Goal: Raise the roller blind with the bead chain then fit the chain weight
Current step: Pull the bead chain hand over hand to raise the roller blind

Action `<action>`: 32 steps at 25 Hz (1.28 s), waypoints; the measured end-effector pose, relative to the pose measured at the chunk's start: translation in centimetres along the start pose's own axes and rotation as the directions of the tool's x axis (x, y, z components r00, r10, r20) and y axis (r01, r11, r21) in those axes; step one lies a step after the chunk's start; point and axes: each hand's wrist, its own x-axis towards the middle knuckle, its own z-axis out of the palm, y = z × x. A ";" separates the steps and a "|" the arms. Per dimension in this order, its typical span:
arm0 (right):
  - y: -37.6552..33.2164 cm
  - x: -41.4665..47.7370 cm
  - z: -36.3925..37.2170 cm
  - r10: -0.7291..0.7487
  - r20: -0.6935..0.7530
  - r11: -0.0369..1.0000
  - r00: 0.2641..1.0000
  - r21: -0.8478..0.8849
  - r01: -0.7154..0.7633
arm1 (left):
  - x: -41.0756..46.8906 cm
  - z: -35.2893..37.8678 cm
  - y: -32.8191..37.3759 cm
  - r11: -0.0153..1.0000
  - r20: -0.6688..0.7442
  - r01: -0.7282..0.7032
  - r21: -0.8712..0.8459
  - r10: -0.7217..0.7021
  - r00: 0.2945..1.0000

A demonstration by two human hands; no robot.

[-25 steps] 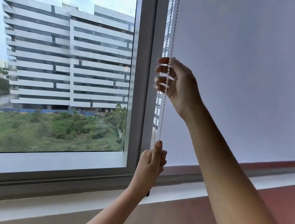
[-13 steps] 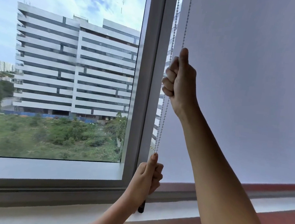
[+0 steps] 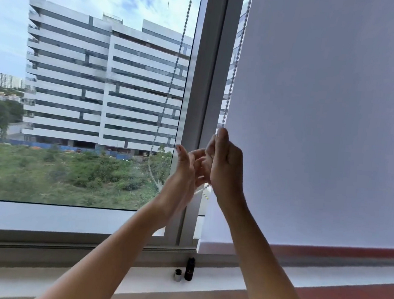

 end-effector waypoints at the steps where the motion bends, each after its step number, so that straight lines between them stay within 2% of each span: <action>1: 0.9 -1.4 0.1 0.022 0.003 1.000 1.000 0.008 -0.022 | 0.4 0.2 0.6 1.000 -0.001 0.010 0.025 -0.010 1.000; 4: 2.4 -4.8 0.1 0.113 0.063 0.982 0.992 0.142 -0.121 | 1.3 0.6 1.7 0.998 -0.012 0.046 0.034 -0.046 0.999; 9: 2.5 -7.7 0.2 0.173 0.113 0.965 0.978 0.180 -0.191 | 3.5 1.7 4.8 0.998 0.031 0.070 0.009 -0.070 0.997; 13: 2.0 -8.0 -0.5 0.202 0.100 0.956 0.974 0.196 -0.218 | 5.1 2.9 7.6 0.969 0.148 0.249 0.007 -0.247 0.958; 15: 2.0 -7.8 -1.1 0.206 0.080 0.962 0.975 0.164 -0.217 | 5.3 3.7 7.6 0.958 0.153 0.283 -0.048 -0.273 0.950; 17: 1.9 -7.8 -1.6 0.218 0.077 0.963 0.973 0.145 -0.227 | 5.2 4.7 6.8 0.972 0.051 0.219 -0.087 -0.215 0.975; 19: 1.9 -7.8 -1.9 0.223 0.066 0.960 0.973 0.161 -0.231 | 5.0 5.7 5.6 0.998 -0.072 0.055 -0.029 -0.057 0.996; 21: 2.0 -7.8 -2.1 0.223 0.052 0.954 0.973 0.196 -0.229 | 5.0 6.7 4.6 0.995 -0.158 -0.096 0.034 0.100 0.982; 23: 2.2 -7.7 -2.3 0.249 0.065 0.934 0.966 0.246 -0.258 | 5.2 7.3 4.0 0.983 -0.213 -0.176 0.044 0.181 0.960; 25: 2.4 -7.3 -2.6 0.282 0.131 0.909 0.951 0.281 -0.308 | 5.4 7.5 3.9 0.975 -0.238 -0.213 0.065 0.222 0.946; 28: 2.7 -6.5 -3.8 0.273 0.235 0.924 0.933 0.205 -0.323 | 5.4 7.3 3.6 0.962 -0.238 -0.253 0.100 0.270 0.933; 30: 2.9 -6.0 -4.5 0.246 0.212 0.958 0.946 0.096 -0.270 | 5.2 7.1 3.5 0.954 -0.220 -0.282 0.099 0.297 0.929; 32: 2.8 -5.5 -4.8 0.225 0.129 0.973 0.966 0.016 -0.228 | 4.9 6.9 3.6 0.949 -0.204 -0.303 0.083 0.313 0.928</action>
